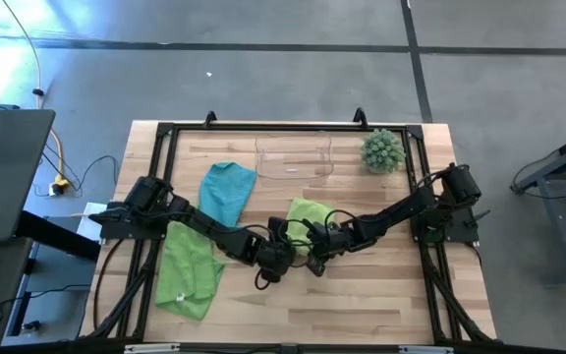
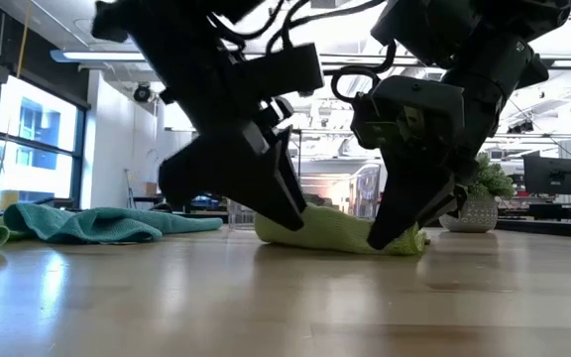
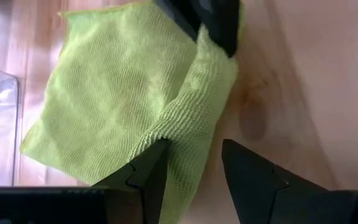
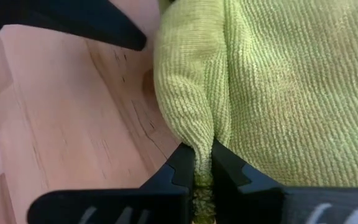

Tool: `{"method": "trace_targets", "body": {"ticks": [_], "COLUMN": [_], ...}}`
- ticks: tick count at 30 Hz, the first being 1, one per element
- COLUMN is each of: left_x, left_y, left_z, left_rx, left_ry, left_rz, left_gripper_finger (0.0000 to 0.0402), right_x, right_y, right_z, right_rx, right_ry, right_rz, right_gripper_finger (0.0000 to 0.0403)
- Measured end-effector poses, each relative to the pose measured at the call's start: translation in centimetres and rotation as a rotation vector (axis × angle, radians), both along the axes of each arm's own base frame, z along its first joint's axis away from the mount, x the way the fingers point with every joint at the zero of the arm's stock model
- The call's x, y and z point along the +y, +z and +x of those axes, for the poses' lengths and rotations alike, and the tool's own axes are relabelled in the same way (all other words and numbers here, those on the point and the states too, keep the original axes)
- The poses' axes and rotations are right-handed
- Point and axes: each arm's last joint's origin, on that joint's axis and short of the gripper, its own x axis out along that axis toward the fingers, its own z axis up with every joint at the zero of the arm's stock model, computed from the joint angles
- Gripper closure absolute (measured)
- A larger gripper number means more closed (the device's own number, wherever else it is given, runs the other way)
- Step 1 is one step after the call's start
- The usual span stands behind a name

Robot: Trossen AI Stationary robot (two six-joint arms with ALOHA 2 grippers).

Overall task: Roll microfiber towels into tight, uniform cylinder then place into a basket
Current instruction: Roll the light green microfiber cloth

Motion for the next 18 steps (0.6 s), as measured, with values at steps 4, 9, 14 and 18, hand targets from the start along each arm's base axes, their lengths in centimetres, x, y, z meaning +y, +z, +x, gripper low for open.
{"method": "trace_targets", "body": {"ticks": [4,9,14,18], "left_x": [1.0,2.0,2.5,2.5], "left_y": [-0.3,-0.6,-0.7,-0.6], "left_z": [0.3,0.4,0.5,0.5], "left_rx": [0.015,0.039,0.042,0.032], "left_ry": [0.000,-0.014,0.011,0.074], "left_rz": [-0.053,-0.144,-0.292,-0.434], "left_gripper_finger": [0.0257,0.0257,0.0257,0.0257], "right_x": [0.0,0.2,0.1,0.2], "right_y": [0.0,0.3,1.7,3.9], "right_z": [0.0,0.0,-0.7,-2.1], "right_rx": [-0.003,-0.018,-0.018,0.024], "right_ry": [0.006,0.048,0.121,0.185], "right_rz": [0.001,-0.024,-0.012,0.041], "right_gripper_finger": [0.0382,0.0343,0.0306,0.0298]}}
